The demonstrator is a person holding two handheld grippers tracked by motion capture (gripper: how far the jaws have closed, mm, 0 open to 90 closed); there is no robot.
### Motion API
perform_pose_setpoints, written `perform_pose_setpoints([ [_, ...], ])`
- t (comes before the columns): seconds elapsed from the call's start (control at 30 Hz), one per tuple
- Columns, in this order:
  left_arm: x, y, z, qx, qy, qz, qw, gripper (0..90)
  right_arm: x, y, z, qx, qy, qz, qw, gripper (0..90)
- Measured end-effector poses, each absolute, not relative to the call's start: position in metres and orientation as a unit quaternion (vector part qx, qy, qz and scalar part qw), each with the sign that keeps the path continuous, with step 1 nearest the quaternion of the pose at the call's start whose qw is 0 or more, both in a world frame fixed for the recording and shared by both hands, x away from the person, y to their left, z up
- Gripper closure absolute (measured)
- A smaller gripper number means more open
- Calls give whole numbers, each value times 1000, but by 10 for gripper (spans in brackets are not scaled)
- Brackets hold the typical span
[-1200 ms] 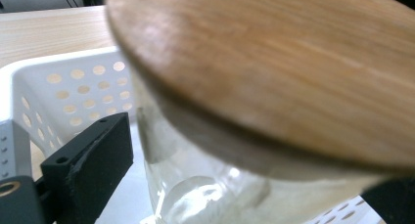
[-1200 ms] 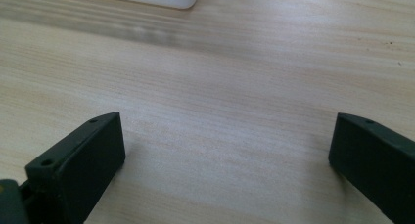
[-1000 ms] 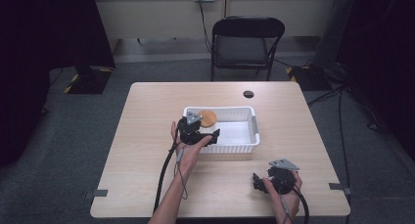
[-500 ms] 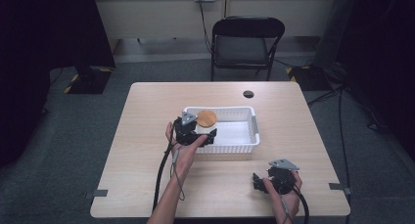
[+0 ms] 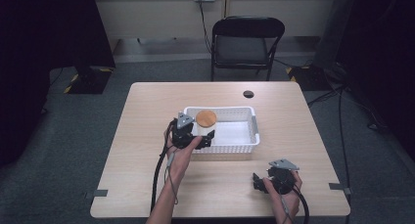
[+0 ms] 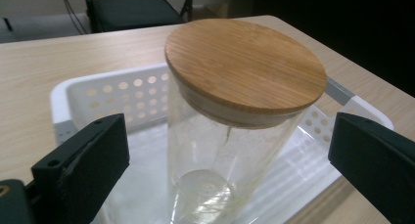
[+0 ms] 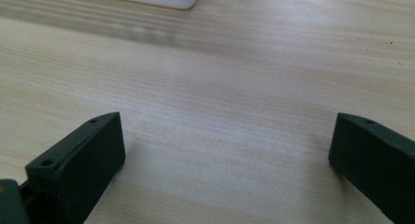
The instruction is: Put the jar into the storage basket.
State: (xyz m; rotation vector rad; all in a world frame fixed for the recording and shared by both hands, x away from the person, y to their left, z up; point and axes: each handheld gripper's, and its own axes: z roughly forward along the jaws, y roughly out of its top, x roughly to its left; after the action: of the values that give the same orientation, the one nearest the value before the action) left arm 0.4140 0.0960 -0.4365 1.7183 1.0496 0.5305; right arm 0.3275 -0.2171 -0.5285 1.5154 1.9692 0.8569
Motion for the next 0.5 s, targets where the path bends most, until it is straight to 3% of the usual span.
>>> perform_pose_setpoints([
  [0.5, 396, 110, -434, 708, 431, 221, 514, 17, 327, -217, -528, 558, 725, 315, 254, 0],
])
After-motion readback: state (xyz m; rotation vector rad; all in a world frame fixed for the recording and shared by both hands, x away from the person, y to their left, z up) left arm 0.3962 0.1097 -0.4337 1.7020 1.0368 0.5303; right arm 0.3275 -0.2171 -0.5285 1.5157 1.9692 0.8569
